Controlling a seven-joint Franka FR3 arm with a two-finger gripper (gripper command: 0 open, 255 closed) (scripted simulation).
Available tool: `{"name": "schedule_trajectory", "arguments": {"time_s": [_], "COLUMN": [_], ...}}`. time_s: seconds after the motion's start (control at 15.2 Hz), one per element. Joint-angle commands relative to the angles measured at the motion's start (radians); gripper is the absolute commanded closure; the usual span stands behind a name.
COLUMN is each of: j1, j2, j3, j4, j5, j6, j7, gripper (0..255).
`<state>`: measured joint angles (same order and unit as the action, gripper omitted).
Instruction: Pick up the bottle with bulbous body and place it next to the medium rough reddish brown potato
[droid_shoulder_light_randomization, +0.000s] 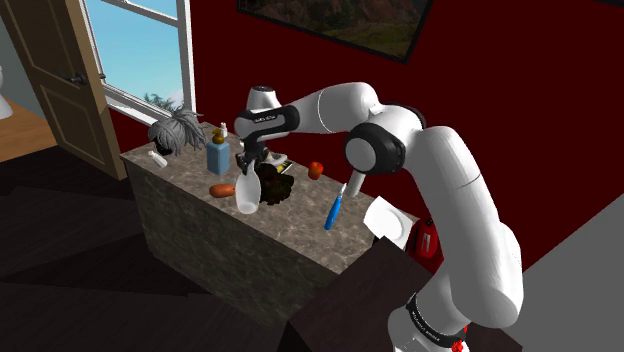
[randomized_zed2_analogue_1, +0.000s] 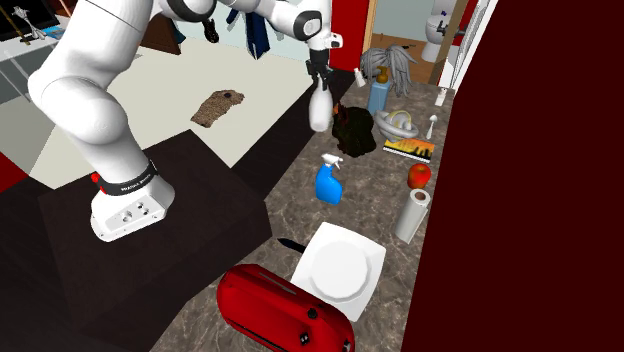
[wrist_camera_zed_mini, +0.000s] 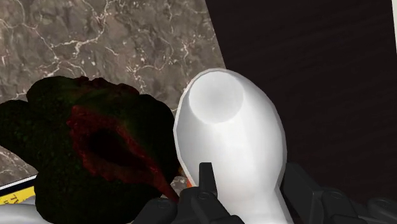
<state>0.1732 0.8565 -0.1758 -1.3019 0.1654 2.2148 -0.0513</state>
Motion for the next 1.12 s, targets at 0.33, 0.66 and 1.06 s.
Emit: {"name": "schedule_trajectory", "arguments": {"time_s": [0.33, 0.66, 1.06], "j1": [-0.005, -0.006, -0.007], "j2": [0.058, 0.072, 0.072], "j3": [0.007, 0.009, 0.009], "j4": [0.005, 0.008, 0.008], "j5": [0.008, 0.009, 0.009], "j6": [0.055, 0.066, 0.066], "j7": [-0.005, -0.005, -0.005], "gripper": [255, 255, 0]}}
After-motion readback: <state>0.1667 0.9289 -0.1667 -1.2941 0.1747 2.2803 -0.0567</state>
